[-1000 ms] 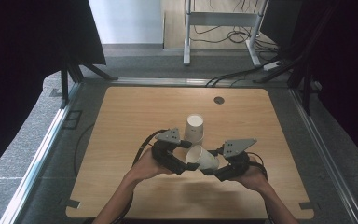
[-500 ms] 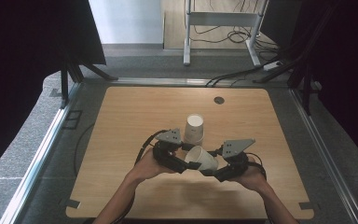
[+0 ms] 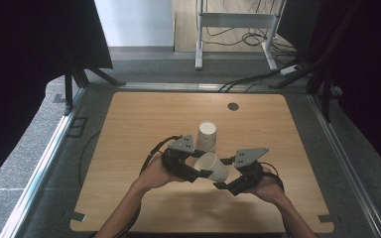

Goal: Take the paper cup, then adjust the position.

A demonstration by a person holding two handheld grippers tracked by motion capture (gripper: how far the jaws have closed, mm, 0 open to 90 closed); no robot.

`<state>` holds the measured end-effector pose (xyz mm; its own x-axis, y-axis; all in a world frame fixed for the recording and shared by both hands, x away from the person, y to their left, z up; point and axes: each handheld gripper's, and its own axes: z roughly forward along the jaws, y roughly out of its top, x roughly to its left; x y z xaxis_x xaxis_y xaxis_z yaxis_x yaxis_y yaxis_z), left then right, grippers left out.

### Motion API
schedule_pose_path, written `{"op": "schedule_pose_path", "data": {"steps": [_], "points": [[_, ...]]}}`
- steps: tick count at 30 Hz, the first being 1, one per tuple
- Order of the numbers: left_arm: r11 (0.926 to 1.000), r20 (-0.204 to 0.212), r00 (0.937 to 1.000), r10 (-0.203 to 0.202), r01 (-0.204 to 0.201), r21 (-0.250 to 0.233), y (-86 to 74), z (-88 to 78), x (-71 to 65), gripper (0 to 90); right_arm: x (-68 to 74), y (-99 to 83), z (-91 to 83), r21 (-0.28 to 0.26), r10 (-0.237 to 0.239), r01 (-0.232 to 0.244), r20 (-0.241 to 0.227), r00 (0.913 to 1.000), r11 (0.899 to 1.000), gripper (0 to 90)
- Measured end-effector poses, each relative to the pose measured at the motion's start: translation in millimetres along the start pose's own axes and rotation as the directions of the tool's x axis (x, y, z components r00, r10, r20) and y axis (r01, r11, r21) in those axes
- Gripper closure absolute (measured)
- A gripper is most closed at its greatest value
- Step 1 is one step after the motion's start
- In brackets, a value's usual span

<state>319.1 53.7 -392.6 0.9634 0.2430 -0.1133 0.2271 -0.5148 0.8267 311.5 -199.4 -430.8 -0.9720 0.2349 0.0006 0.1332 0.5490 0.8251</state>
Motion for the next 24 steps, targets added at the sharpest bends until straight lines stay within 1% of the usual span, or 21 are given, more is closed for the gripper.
{"op": "schedule_pose_path", "data": {"steps": [5,8,11,16,22,24], "points": [[0.9997,-0.024,0.9996,0.015,-0.014,0.021,1.2,-3.1,-1.3,30.9,-2.3,-1.8,-2.6,0.005,0.014,-0.014,0.028,0.9995,1.000,16.2],[0.9990,-0.041,0.9988,0.027,-0.025,0.037,2.6,-4.8,-2.2,30.9,-3.7,-3.6,-3.1,0.028,0.014,-0.016,0.049,0.9987,0.999,15.7],[0.9981,-0.062,0.9975,0.035,-0.031,0.053,3.6,-7.0,-2.9,30.9,-4.9,-5.5,-2.9,0.037,0.023,-0.025,0.058,0.9981,0.999,15.2],[0.9968,-0.088,0.9954,0.038,-0.032,0.073,4.1,-11.6,-3.2,30.9,-6.9,-9.5,-4.5,0.047,0.037,-0.040,0.069,0.9970,0.998,14.4],[0.9953,-0.098,0.9943,0.042,-0.033,0.091,3.7,-15.5,-3.0,30.7,-9.6,-13.4,-9.1,0.053,0.054,-0.059,0.095,0.9940,0.997,13.8],[0.9945,-0.109,0.9932,0.042,-0.031,0.101,2.9,-16.4,-3.6,30.7,-10.4,-15.6,-10.8,0.052,0.064,-0.070,0.104,0.9925,0.996,13.6]]}}
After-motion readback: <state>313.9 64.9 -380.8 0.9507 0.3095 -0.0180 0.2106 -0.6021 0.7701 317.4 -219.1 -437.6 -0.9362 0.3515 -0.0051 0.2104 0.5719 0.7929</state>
